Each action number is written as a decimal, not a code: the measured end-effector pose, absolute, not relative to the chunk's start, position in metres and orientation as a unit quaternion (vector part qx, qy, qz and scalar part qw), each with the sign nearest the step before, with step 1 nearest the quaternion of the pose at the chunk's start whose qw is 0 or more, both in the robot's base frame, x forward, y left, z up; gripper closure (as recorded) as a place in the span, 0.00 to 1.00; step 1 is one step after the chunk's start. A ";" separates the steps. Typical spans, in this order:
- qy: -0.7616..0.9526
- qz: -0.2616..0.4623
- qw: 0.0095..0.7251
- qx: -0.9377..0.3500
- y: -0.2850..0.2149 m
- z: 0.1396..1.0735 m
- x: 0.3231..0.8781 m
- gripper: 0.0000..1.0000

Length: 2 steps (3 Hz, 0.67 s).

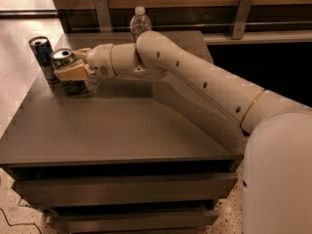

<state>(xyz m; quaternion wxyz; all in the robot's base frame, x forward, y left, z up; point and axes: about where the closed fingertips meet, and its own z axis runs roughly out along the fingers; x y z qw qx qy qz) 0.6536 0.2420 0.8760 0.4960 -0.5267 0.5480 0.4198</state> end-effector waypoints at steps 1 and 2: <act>0.548 0.420 0.496 -0.527 0.242 0.877 0.654 0.25; 0.548 0.420 0.496 -0.527 0.242 0.877 0.654 0.03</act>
Offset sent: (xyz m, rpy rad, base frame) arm 0.0000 0.0000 0.0007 0.0000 0.0000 0.0000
